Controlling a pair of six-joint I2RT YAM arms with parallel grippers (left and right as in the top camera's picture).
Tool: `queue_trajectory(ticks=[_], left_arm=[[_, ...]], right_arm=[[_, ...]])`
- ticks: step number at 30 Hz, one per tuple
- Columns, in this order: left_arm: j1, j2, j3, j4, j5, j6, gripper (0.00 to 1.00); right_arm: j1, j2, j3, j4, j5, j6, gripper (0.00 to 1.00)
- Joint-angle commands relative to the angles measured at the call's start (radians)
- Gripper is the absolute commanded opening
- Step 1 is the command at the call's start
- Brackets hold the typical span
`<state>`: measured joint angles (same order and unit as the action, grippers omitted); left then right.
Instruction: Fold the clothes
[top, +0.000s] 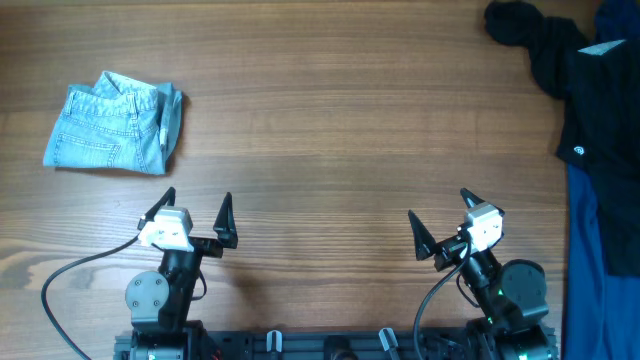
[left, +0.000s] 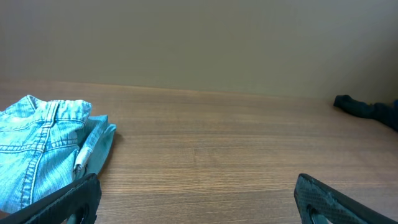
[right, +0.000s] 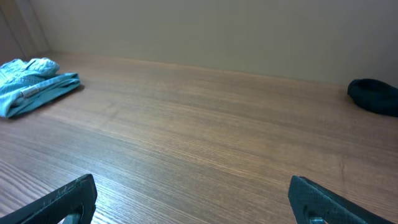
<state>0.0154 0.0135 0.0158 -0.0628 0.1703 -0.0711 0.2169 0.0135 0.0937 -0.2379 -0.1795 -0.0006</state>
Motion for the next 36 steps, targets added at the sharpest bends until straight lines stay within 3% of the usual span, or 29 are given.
queue_trajectory(ticks=[1, 36], left_arm=[[0.006, -0.007, -0.010, 0.004, 0.012, 0.011, 1.00], [0.006, -0.007, -0.010, 0.006, 0.020, 0.011, 1.00]], right_arm=[[-0.004, -0.009, 0.002, 0.005, -0.012, 0.010, 1.00], [-0.004, -0.009, 0.002, 0.028, -0.024, -0.042, 1.00]])
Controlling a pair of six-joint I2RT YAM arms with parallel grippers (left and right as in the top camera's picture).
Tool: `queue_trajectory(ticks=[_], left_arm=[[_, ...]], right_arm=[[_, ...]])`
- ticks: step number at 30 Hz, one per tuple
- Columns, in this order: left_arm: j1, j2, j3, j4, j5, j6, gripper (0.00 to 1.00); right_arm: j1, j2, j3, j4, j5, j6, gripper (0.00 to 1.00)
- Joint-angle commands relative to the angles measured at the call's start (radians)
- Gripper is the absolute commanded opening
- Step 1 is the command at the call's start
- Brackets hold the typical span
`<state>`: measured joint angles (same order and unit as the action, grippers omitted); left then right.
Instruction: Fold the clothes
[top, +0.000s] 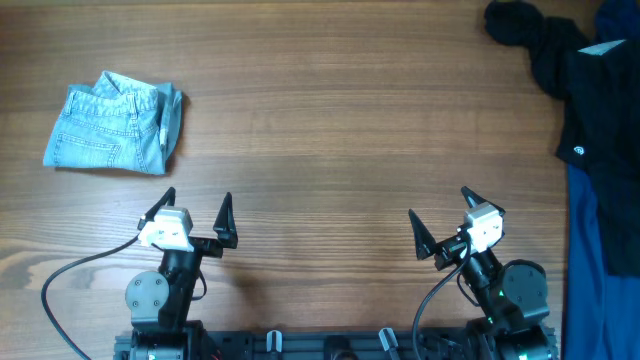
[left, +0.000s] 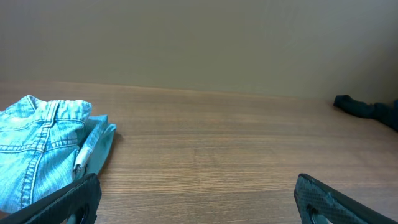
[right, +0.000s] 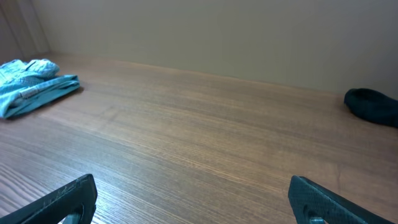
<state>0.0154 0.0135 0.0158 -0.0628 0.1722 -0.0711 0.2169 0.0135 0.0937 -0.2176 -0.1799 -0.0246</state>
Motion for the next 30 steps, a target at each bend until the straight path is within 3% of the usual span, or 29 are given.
queue_trajectory(ticks=[1, 3, 4, 7, 10, 14, 19, 24, 27, 30], left_arm=[[0.006, -0.007, -0.010, 0.007, 0.018, 0.011, 1.00], [0.006, -0.005, -0.010, 0.005, 0.028, 0.009, 1.00], [0.006, -0.004, -0.010, 0.007, 0.038, -0.028, 1.00], [0.006, -0.004, -0.009, 0.027, 0.100, -0.151, 1.00], [0.006, -0.004, 0.027, 0.075, 0.179, -0.303, 1.00], [0.006, 0.028, 0.180, 0.005, 0.160, -0.303, 0.99], [0.006, 0.269, 0.476, -0.224, 0.130, -0.300, 0.99], [0.006, 0.674, 0.881, -0.594, 0.130, -0.268, 1.00], [0.006, 0.922, 1.104, -0.847, 0.122, -0.207, 0.99], [0.006, 1.108, 1.228, -0.972, 0.123, -0.145, 1.00]], right_arm=[[-0.004, -0.009, 0.002, 0.007, -0.024, -0.016, 1.00], [-0.004, -0.009, 0.002, -0.017, -0.069, 0.055, 1.00], [-0.004, -0.007, 0.002, -0.014, -0.111, 0.173, 1.00], [-0.004, -0.007, 0.003, 0.043, -0.124, 0.336, 1.00], [-0.004, -0.006, 0.021, 0.179, -0.167, 0.342, 1.00], [-0.004, 0.059, 0.158, 0.156, -0.107, 0.338, 1.00], [-0.004, 0.380, 0.379, 0.088, -0.105, 0.343, 1.00], [-0.004, 0.846, 0.754, -0.286, -0.087, 0.305, 1.00], [-0.004, 1.050, 0.912, -0.402, -0.219, 0.313, 1.00], [-0.009, 1.189, 0.973, -0.417, -0.256, 0.235, 1.00]])
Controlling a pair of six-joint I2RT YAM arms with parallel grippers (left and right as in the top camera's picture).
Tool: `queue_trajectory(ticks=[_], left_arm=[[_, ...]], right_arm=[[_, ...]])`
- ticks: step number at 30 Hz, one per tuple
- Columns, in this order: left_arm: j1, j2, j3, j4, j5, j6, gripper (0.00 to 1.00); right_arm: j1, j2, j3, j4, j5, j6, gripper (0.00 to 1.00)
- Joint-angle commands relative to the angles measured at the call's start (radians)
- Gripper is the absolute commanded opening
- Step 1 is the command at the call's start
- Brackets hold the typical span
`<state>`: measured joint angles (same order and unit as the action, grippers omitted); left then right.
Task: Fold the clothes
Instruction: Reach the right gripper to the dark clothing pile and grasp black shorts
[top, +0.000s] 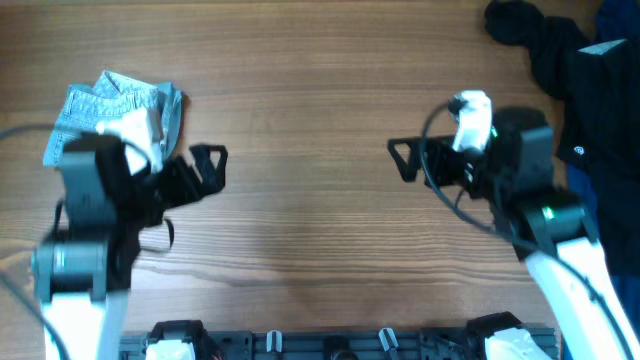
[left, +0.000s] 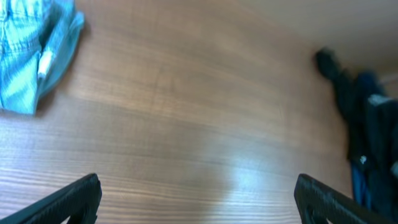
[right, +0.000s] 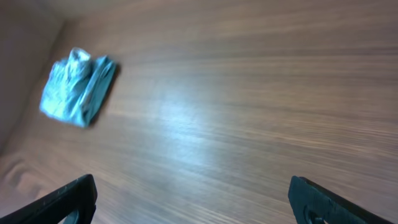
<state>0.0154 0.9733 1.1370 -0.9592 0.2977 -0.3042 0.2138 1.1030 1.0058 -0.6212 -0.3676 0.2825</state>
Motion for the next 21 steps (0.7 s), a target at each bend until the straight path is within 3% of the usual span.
queue_trajectory(ticks=[1, 5, 11, 16, 21], left_arm=[[0.006, 0.186, 0.115, -0.086, 0.011, 0.087, 1.00], [0.006, 0.277, 0.115, -0.122, 0.058, 0.088, 1.00], [0.007, 0.303, 0.115, -0.096, 0.057, 0.087, 1.00], [0.007, 0.303, 0.115, -0.088, 0.058, 0.087, 1.00], [0.007, 0.303, 0.115, -0.089, 0.058, 0.087, 1.00]], right_arm=[[-0.020, 0.138, 0.081, -0.031, -0.018, -0.061, 1.00], [-0.160, 0.339, 0.267, -0.173, 0.243, 0.009, 1.00], [-0.442, 0.604, 0.596, -0.242, 0.352, 0.006, 1.00], [-0.612, 0.742, 0.666, -0.023, 0.362, 0.003, 1.00], [-0.647, 0.873, 0.666, 0.145, 0.379, 0.007, 0.99]])
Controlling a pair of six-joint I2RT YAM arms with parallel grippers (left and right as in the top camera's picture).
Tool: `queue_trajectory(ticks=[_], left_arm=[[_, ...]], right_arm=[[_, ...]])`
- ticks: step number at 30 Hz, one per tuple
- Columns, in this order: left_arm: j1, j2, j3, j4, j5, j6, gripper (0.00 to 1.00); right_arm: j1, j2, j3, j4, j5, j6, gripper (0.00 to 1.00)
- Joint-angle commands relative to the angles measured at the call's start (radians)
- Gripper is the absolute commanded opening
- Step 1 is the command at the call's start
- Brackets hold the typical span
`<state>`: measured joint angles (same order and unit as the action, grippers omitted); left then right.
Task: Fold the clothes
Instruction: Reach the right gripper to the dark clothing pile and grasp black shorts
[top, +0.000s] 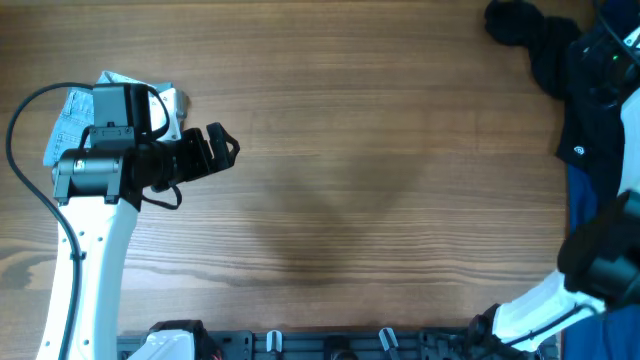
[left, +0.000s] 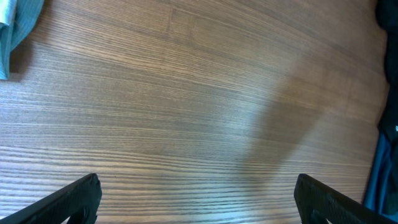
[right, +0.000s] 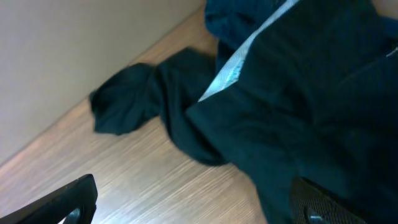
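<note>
Folded light-blue jeans lie at the table's far left, partly under my left arm's wrist. My left gripper hovers open just right of them over bare wood; its wrist view shows only a jeans corner and the gripper with nothing between the fingers. A heap of dark clothes fills the far right corner, with blue fabric below it. My right gripper is open above that heap, over a dark garment with a pale blue strip and a bunched dark sleeve.
The wooden table lies bare between the jeans and the heap. My right arm rises along the right edge. A wall stands behind the table's far edge.
My right gripper was over the table's middle right; now it is above the dark heap in the far right corner. The left gripper stays beside the jeans, looking more steeply down. Both remain open.
At the two oldest moments both arms rested at the front edge, open, facing the far wall. Then both were lifted out over the table, left beside the jeans, right near the middle. Now the right one hangs over the dark clothes.
</note>
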<state>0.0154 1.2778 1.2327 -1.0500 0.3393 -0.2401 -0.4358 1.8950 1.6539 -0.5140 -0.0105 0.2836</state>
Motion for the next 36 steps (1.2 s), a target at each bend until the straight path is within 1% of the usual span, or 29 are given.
queue_trajectory(ticks=[1, 2, 3, 5, 6, 11, 14, 15, 16, 18, 19, 20, 21, 26, 30, 33, 36], left_arm=[[0.007, -0.001, 0.019, 0.003, 0.016, 0.022, 1.00], [0.007, -0.001, 0.019, 0.003, 0.016, 0.022, 1.00], [0.007, -0.001, 0.019, 0.006, 0.029, 0.019, 1.00], [0.006, -0.001, 0.019, 0.006, 0.032, 0.019, 1.00], [0.006, -0.001, 0.019, 0.007, 0.032, 0.019, 1.00], [0.006, -0.001, 0.019, 0.010, 0.039, 0.017, 1.00], [0.006, -0.001, 0.019, 0.010, 0.039, 0.015, 1.00], [0.006, -0.001, 0.019, 0.010, 0.044, 0.015, 1.00], [0.006, -0.001, 0.019, 0.011, 0.052, 0.015, 1.00], [0.006, -0.001, 0.019, 0.010, 0.070, 0.015, 1.00], [0.006, -0.001, 0.019, 0.009, 0.080, 0.016, 1.00], [0.006, -0.001, 0.019, 0.006, 0.084, 0.016, 1.00], [0.006, -0.001, 0.019, 0.005, 0.084, 0.016, 1.00], [0.006, -0.001, 0.019, 0.005, 0.084, 0.016, 1.00], [0.006, -0.001, 0.019, 0.005, 0.083, 0.016, 1.00], [0.006, -0.001, 0.019, 0.012, 0.071, 0.017, 1.00], [0.006, -0.002, 0.019, 0.012, 0.071, 0.016, 1.00]], right_arm=[[0.006, 0.109, 0.018, 0.055, 0.022, 0.006, 0.98], [0.007, 0.129, 0.018, 0.072, 0.023, 0.008, 0.97], [0.010, 0.194, 0.018, 0.161, 0.050, 0.008, 0.97], [0.010, 0.227, 0.018, 0.200, 0.057, 0.007, 0.97], [0.011, 0.248, 0.018, 0.215, 0.057, 0.007, 0.95], [0.018, 0.322, 0.018, 0.252, 0.056, 0.007, 0.92], [0.027, 0.329, 0.017, 0.235, 0.113, 0.005, 0.91], [0.029, 0.329, 0.017, 0.221, 0.148, 0.005, 0.83], [0.029, 0.329, 0.017, 0.209, 0.172, 0.006, 0.73], [0.030, 0.325, 0.017, 0.188, 0.212, 0.005, 0.50], [0.030, 0.308, 0.017, 0.170, 0.225, 0.005, 0.27], [0.030, 0.281, 0.017, 0.157, 0.221, 0.010, 0.12], [0.031, 0.251, 0.017, 0.149, 0.217, 0.018, 0.05], [0.040, 0.004, 0.017, 0.098, 0.085, 0.033, 0.04], [0.074, -0.188, 0.017, 0.013, -0.061, 0.030, 0.04], [0.134, -0.268, 0.017, -0.037, -0.202, -0.004, 0.04], [0.255, -0.281, 0.017, -0.121, -0.237, -0.050, 0.04]])
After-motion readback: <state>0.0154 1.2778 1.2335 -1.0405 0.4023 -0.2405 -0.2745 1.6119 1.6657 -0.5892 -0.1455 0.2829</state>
